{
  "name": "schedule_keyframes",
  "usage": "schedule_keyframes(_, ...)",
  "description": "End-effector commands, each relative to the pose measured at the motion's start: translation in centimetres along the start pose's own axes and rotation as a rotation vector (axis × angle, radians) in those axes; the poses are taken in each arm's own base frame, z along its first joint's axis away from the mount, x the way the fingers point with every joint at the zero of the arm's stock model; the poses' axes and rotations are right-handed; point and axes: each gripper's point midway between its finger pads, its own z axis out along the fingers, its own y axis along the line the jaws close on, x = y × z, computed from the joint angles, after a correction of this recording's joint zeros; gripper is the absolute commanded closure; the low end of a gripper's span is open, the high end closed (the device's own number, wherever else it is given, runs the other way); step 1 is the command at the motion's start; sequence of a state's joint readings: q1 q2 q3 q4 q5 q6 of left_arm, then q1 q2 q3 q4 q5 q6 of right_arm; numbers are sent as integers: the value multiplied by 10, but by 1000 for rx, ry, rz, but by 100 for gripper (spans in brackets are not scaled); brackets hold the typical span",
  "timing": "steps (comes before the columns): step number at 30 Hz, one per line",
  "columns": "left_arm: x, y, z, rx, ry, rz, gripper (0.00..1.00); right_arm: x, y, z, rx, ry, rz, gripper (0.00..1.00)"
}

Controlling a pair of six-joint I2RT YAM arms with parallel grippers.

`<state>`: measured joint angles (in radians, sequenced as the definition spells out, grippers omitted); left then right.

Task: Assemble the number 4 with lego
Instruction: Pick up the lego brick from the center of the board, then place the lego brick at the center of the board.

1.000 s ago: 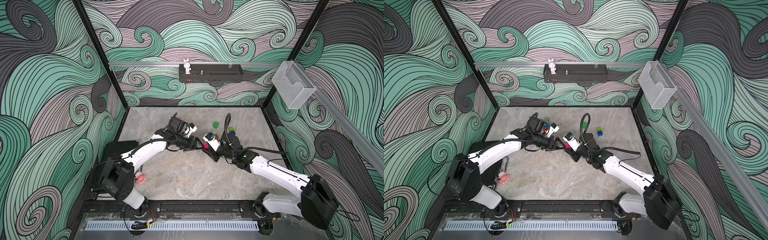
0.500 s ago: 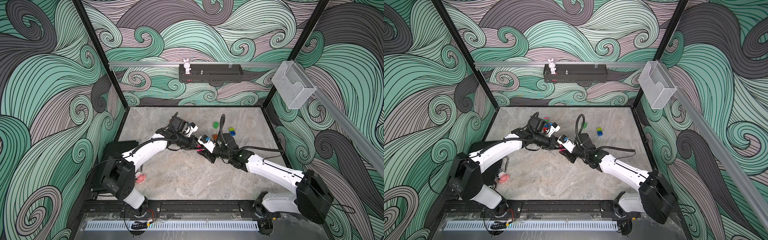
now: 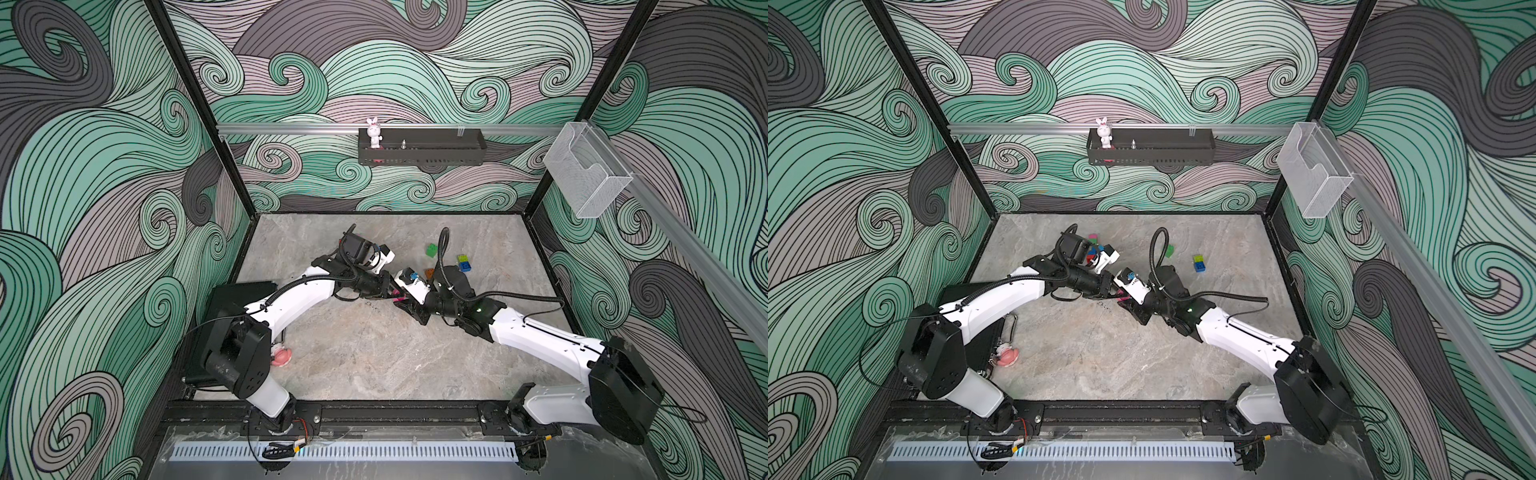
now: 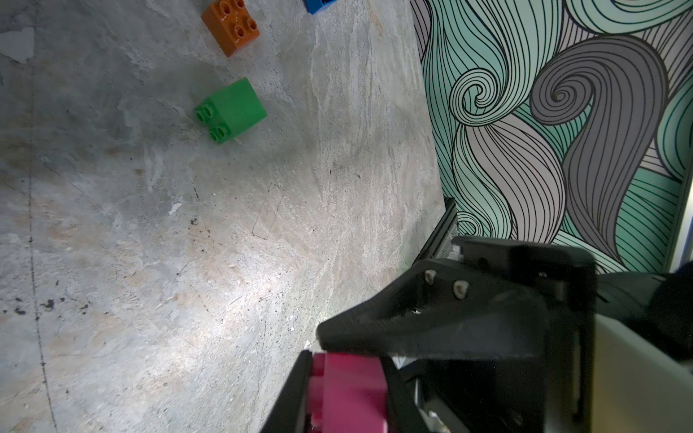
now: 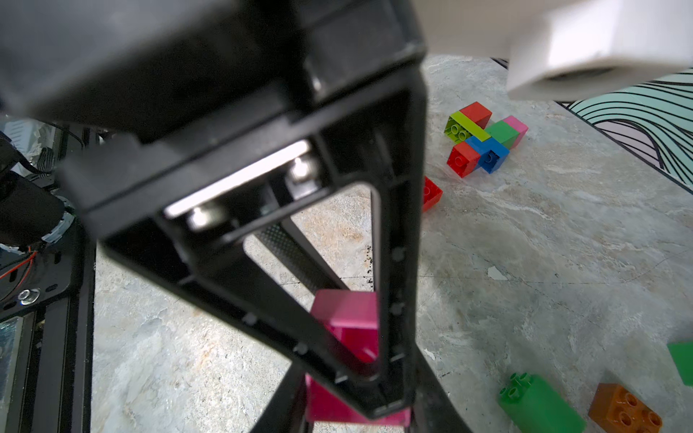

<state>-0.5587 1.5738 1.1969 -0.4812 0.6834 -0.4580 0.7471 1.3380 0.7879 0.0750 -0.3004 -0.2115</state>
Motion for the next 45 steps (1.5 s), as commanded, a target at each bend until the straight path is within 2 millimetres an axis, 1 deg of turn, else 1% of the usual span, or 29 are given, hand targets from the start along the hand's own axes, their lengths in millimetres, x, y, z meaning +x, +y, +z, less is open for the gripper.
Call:
schedule_keyframes(1,-12,18,-15,-203,-65,40,100,-17,-1,-7,-3,-40,6,36)
schedule_keyframes(2,-15,41,-23,-339,-97,29,100,-12,0,-11,-2,-29,19,26)
schedule_keyframes(3,-15,64,-31,-475,-121,20,100,-7,-2,-16,22,-23,40,4)
schedule_keyframes(4,-14,82,-36,-579,-128,16,100,-2,-6,-22,52,-20,66,1)
schedule_keyframes(5,-10,100,-40,-687,-123,19,100,3,-12,-30,105,-17,98,1)
schedule_keyframes(6,-3,112,-42,-777,-94,28,100,11,-25,-40,196,-9,142,1)
schedule_keyframes(7,1,121,-43,-855,-73,43,100,18,-41,-51,308,-5,192,1)
schedule_keyframes(8,6,130,-45,-951,-46,67,100,30,-60,-67,443,7,274,1)
schedule_keyframes(9,11,137,-43,-1038,-17,96,100,45,-76,-83,554,23,356,1)
schedule_keyframes(11,16,146,-40,-1188,23,141,100,73,-96,-112,700,52,511,1)
schedule_keyframes(12,18,149,-41,-1281,32,155,100,85,-101,-122,730,58,587,1)
schedule_keyframes(14,18,153,-37,-1413,65,203,100,101,-105,-134,751,44,686,1)
schedule_keyframes(16,20,155,-29,-1525,99,262,100,106,-105,-142,756,11,714,1)
schedule_keyframes(18,23,157,-17,-1609,133,311,100,106,-104,-147,755,-19,703,1)
schedule_keyframes(21,26,159,-5,-1670,170,350,99,101,-100,-150,727,-20,659,1)
schedule_keyframes(24,30,164,4,-1677,202,346,94,102,-99,-152,732,-5,653,1)
schedule_keyframes(28,37,167,11,-1659,250,319,88,105,-97,-147,709,-4,657,1)
schedule_keyframes(31,39,167,15,-1649,277,315,85,107,-97,-148,718,-2,656,1)
schedule_keyframes(34,41,168,18,-1640,297,310,77,105,-97,-147,711,-12,655,1)
schedule_keyframes(37,42,167,21,-1620,301,300,64,105,-97,-147,709,-10,652,1)
schedule_keyframes(38,42,167,22,-1612,301,299,61,105,-97,-147,709,-12,651,1)
schedule_keyframes(45,41,165,26,-1590,308,297,60,104,-97,-146,703,-13,647,1)
